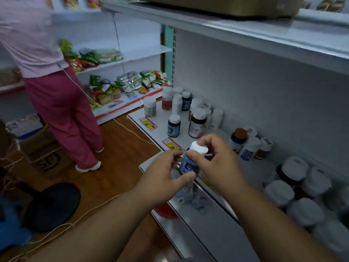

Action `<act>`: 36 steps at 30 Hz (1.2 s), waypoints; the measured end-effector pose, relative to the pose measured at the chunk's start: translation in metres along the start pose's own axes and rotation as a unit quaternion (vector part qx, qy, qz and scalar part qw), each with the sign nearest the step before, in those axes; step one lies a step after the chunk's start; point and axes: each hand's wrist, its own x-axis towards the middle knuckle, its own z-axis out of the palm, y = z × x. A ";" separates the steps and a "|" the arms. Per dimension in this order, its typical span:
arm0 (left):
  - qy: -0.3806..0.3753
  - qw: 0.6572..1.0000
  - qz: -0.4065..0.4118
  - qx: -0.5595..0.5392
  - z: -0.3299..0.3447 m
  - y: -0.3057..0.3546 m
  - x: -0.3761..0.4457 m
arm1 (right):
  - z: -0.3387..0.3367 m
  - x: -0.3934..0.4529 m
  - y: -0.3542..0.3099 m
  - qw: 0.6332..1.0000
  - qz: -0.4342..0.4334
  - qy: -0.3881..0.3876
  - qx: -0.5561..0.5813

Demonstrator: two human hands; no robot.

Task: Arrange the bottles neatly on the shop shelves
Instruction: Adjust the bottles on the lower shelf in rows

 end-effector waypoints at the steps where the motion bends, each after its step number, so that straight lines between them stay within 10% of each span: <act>1: 0.003 1.000 -0.001 0.001 -0.004 -0.008 0.011 | 0.004 0.011 0.000 1.000 0.000 0.000 -0.006; 11: 0.045 0.966 0.188 0.171 -0.047 -0.097 0.156 | 0.067 0.118 0.024 0.976 0.102 0.096 -0.164; 16: -0.073 0.930 0.261 0.248 -0.058 -0.119 0.215 | 0.102 0.143 0.049 0.955 0.131 0.097 -0.247; 36: -0.167 0.905 0.351 0.171 -0.055 -0.142 0.254 | 0.124 0.134 0.059 0.935 0.141 0.142 -0.294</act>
